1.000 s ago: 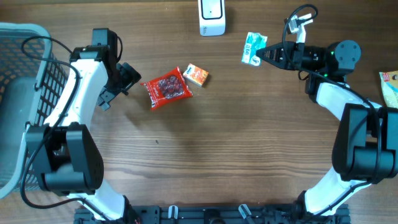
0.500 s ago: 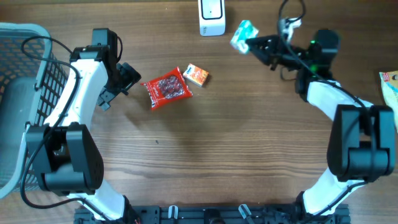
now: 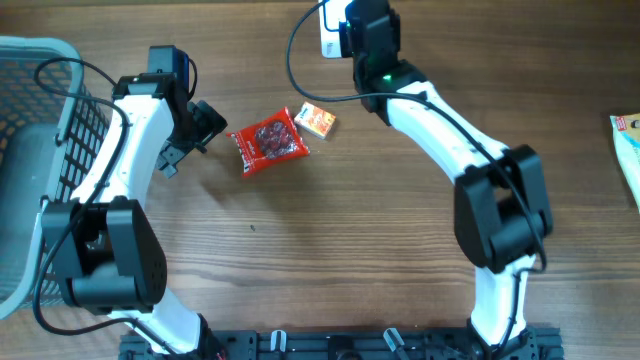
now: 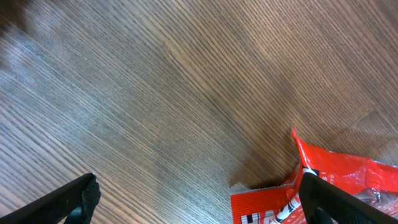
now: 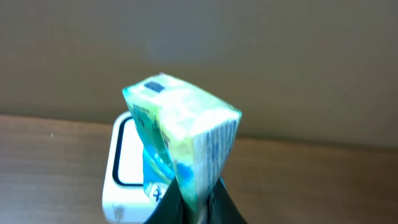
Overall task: Scan the item barcode
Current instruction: 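Hold the teal box in front of the scanner with the right gripper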
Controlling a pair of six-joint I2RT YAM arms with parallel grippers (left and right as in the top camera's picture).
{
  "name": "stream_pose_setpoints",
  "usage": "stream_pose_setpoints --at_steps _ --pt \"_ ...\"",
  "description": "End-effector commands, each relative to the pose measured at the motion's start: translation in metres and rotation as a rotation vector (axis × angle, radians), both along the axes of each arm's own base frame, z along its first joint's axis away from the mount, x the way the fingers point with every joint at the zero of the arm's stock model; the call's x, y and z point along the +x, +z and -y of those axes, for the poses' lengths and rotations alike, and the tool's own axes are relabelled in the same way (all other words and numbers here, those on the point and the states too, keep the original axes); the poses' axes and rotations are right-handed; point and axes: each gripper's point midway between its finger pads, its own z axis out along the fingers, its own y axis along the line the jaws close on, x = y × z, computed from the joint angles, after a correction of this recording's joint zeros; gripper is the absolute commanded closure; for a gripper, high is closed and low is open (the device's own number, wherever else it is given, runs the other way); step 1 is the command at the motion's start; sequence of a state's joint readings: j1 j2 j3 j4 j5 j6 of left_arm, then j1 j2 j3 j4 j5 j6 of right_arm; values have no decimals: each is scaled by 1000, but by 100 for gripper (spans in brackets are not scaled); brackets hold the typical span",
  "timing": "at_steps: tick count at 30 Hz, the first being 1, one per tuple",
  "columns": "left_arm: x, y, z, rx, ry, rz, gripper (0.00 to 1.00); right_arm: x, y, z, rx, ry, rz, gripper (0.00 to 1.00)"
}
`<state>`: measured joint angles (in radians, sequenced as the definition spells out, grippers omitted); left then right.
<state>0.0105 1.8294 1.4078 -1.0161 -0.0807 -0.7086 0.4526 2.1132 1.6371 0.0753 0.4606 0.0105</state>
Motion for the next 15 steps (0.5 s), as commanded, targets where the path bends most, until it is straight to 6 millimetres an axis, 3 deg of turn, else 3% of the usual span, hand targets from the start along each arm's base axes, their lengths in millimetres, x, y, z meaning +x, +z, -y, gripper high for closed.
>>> stream_pose_setpoints --at_steps 1,5,9,15 --pt "-2 -4 -3 5 15 -13 0 15 -6 -21 -214 149 74 95" --pt "-2 -4 -3 5 15 -13 0 26 -18 -35 -561 290 146 95" --pt "-2 -4 -3 5 15 -13 0 29 -55 -37 -973 427 104 95" --pt "-2 -4 -3 5 15 -13 0 30 -51 -42 -912 421 138 95"
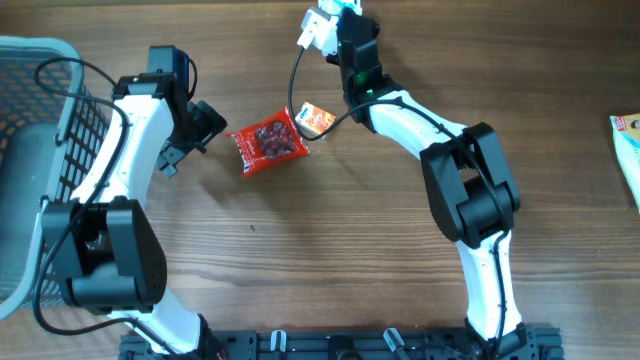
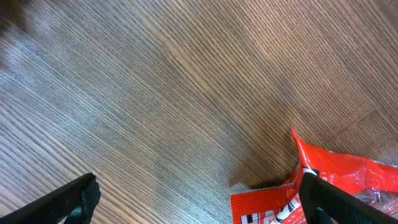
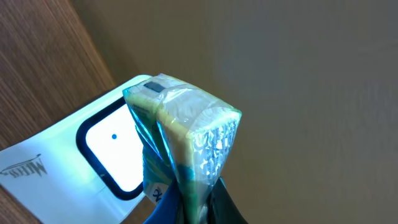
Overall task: Scan the item barcode
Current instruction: 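Hold the teal box in front of the scanner with the right gripper, then carry the teal box to the right table edge and release it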
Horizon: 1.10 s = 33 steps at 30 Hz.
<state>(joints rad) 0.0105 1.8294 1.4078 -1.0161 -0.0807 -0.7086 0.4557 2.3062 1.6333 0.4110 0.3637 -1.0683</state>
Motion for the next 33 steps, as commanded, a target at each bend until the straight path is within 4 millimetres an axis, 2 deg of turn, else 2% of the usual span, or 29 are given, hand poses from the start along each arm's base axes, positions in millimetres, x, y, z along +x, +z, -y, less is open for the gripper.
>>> stream_pose_setpoints --at_steps 1,3,4,6,7,8,10,11,12,13,15,17,18,20,22,25,26,29,30,31,32,33 --pt "-2 -4 -3 5 15 -13 0 1 -2 -8 55 15 -2 95" --pt "-2 -4 -3 5 15 -13 0 1 -2 -6 50 4 -1 95" --pt "-2 -4 -3 5 15 -13 0 2 1 1 43 -32 14 95" --pt "-2 -4 -3 5 15 -13 0 11 13 46 31 -207 70 96" --pt "-2 -4 -3 5 15 -13 0 14 15 86 3 -344 82 96" --pt "-2 -4 -3 5 15 -13 0 12 18 145 -19 -542 98 95" --pt "-2 -4 -3 5 15 -13 0 -6 21 240 4 -882 142 96" --pt "-2 -4 -3 5 15 -13 0 -24 21 291 9 -1068 164 96" --pt "-2 -4 -3 5 15 -13 0 -40 18 324 1 -1192 171 96" --pt "-2 -4 -3 5 15 -13 0 -78 3 392 -50 -1413 135 96" --pt "-2 -4 -3 5 15 -13 0 -100 -15 422 -99 -1482 45 96" --pt "-2 -4 -3 5 15 -13 0 -121 -37 444 -82 -1527 -40 96" --pt "-2 -4 -3 5 15 -13 0 -132 -55 451 -37 -1532 -118 96" --pt "-2 -4 -3 5 15 -13 0 -148 -89 453 125 -1546 -232 96" --pt "-2 -4 -3 5 15 -13 0 -163 -103 459 264 -1618 -233 96" --pt "-2 -4 -3 5 15 -13 0 -183 -131 465 445 -1669 -359 96" --pt "-2 -4 -3 5 15 -13 0 -196 -139 472 516 -1714 -392 96" --pt "-2 -4 -3 5 15 -13 0 -218 -142 496 521 -1780 -424 95" --pt "-2 -4 -3 5 15 -13 0 -224 -141 502 512 -1799 -421 79" --pt "-2 -4 -3 5 15 -13 0 -227 -141 506 515 -1811 -422 40" --pt "-2 -4 -3 5 15 -13 0 -231 -139 511 519 -1823 -417 18" --pt "-2 -4 -3 5 15 -13 0 -231 -136 514 521 -1828 -406 6"
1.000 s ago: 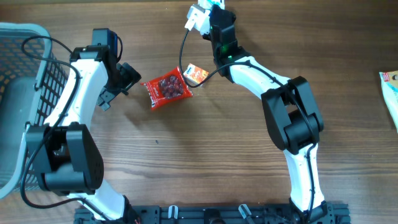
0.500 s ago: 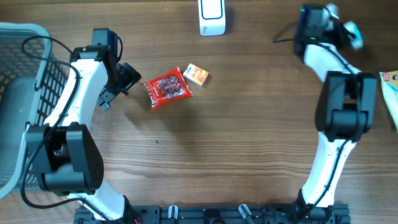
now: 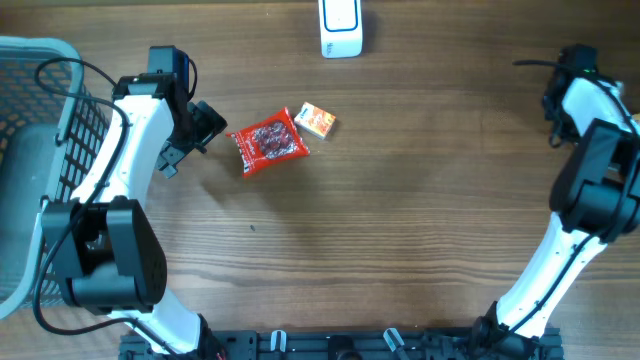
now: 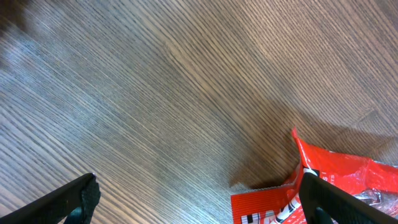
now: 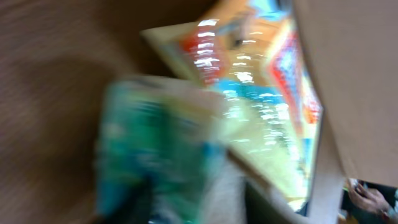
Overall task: Scan the item barcode
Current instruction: 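Carry the teal box to the right table edge and release it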
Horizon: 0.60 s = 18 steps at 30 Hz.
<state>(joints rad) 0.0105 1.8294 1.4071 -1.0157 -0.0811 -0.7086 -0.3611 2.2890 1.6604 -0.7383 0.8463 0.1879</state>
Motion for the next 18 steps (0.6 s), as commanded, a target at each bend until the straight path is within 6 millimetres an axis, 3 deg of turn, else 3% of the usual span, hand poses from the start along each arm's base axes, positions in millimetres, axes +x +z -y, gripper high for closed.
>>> stream_pose_setpoints --at_steps 1,2,5,8,10,12,13,14,15,17,18 --pt "-2 -4 -3 4 15 -12 0 -7 -19 2 84 -29 19 0" --pt "-2 -4 -3 4 15 -12 0 -6 -10 5 62 -29 24 0" --pt "-2 -4 -3 4 15 -12 0 13 44 12 17 -15 150 0" --pt "-2 -4 -3 5 15 -12 0 40 102 0 92 13 396 0" --pt "-2 -4 -3 5 15 -12 0 57 142 -20 197 43 592 1" --pt "-2 -4 -3 5 15 -12 0 72 174 -54 393 67 796 0" --pt "-2 -4 -3 4 15 -12 0 80 178 -75 518 99 844 0" --pt "-2 -4 -3 4 15 -12 0 89 179 -104 685 153 874 0" --pt "-2 -4 -3 4 15 -12 0 99 181 -152 956 251 894 0" --pt "-2 -4 -3 4 15 -12 0 103 168 -221 1260 317 846 0" --pt "-2 -4 -3 4 15 -12 0 105 151 -252 1301 353 780 0"
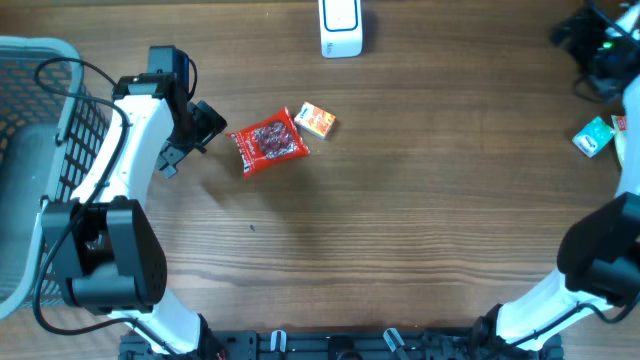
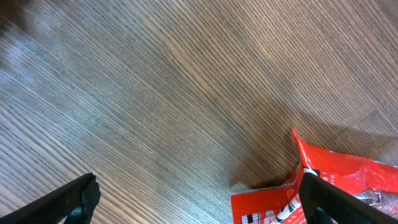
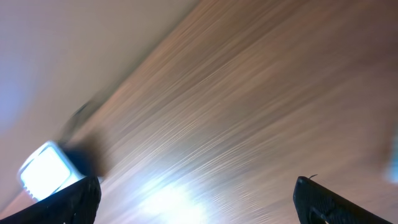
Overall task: Scan the item barcode
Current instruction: 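Carry the teal box to the right table edge and release it, then reach the right gripper to the orange Kleenex pack and grasp it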
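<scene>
The white barcode scanner [image 1: 340, 24] stands at the table's far edge and shows as a blurred white shape [image 3: 42, 175] in the right wrist view. A teal box [image 1: 594, 137] lies on the table near the right edge. Behind it, at the far right corner, my right gripper [image 1: 583, 38] is open and holds nothing [image 3: 199, 202]. A red snack packet [image 1: 268, 140] and a small orange box [image 1: 316, 120] lie left of centre. My left gripper [image 1: 207, 125] is open just left of the red packet [image 2: 339, 180], one finger [image 2: 329, 199] over its corner.
A grey wire basket [image 1: 30, 70] fills the left edge of the table. A bit of a coloured packet [image 1: 618, 124] shows at the right edge beside the teal box, partly under my right arm.
My right gripper was shut on the teal box over the packet at the right edge. Now it is open and farther back, and the box lies on the table. The left arm is unchanged.
My right gripper first held the teal box in front of the scanner at the table's far edge, then still there at a different angle. Later it was at the far right with the box, and now the box lies there released. The left gripper stayed open by the red packet.
</scene>
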Controlling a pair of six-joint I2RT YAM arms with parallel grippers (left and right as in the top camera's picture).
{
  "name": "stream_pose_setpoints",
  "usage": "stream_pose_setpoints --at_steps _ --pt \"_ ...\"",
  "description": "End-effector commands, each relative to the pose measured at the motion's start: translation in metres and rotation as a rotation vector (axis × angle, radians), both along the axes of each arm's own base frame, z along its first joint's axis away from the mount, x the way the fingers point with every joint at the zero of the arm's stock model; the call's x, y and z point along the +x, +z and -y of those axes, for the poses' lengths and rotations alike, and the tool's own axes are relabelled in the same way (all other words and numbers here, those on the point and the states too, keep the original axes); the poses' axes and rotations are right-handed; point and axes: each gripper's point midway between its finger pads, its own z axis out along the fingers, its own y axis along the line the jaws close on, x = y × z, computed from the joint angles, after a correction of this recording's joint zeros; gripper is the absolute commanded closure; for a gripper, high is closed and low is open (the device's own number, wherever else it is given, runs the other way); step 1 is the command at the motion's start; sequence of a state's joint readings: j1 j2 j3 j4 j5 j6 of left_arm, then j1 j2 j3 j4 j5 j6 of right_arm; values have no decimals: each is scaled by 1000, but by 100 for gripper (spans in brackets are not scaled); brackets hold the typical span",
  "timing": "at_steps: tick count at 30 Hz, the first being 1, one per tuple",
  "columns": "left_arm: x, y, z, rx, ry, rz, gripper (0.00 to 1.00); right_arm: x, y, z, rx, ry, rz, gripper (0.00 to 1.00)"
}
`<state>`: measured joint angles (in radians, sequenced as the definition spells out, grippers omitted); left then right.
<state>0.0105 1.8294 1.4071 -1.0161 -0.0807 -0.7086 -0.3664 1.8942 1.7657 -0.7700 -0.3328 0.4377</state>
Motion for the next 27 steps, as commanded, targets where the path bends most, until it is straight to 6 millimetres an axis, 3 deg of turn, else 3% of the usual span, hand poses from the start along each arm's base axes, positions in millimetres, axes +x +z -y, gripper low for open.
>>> stream_pose_setpoints --at_steps 1,3,6,7,8,10,13,15,18,20,23,24,25,27 --pt "-1 -4 -3 5 15 -11 0 7 -36 -125 245 345 -30 1" --pt "-1 -4 -3 5 15 -12 0 8 -67 -198 160 576 -44 0" --pt "-1 -4 -3 5 15 -12 0 4 -140 -309 1 757 -124 1" --pt "-1 -4 -3 5 15 -12 0 1 -154 -331 -18 795 -127 1" --pt "-1 -4 -3 5 15 -12 0 -6 -172 -368 -40 874 -110 0" --pt "-1 -4 -3 5 15 -12 0 -12 -188 -393 -87 910 -102 0" --pt "-1 -4 -3 5 15 -12 0 -16 -200 -396 -138 904 -127 4" --pt "-1 -4 -3 5 15 -12 0 -21 -207 -393 -143 904 -157 19" --pt "-1 -4 -3 5 15 -12 0 -31 -220 -366 -247 845 -266 35" --pt "-1 -4 -3 5 15 -12 0 -38 -222 -344 -330 794 -339 38" --pt "-1 -4 -3 5 15 -12 0 -45 -199 -294 -474 616 -435 44" --pt "-1 -4 -3 5 15 -12 0 -49 -185 -283 -507 582 -448 40" --pt "-1 -4 -3 5 15 -12 0 -53 -169 -278 -514 577 -445 29" --pt "-1 -4 -3 5 15 -12 0 -58 -141 -276 -519 591 -416 22"
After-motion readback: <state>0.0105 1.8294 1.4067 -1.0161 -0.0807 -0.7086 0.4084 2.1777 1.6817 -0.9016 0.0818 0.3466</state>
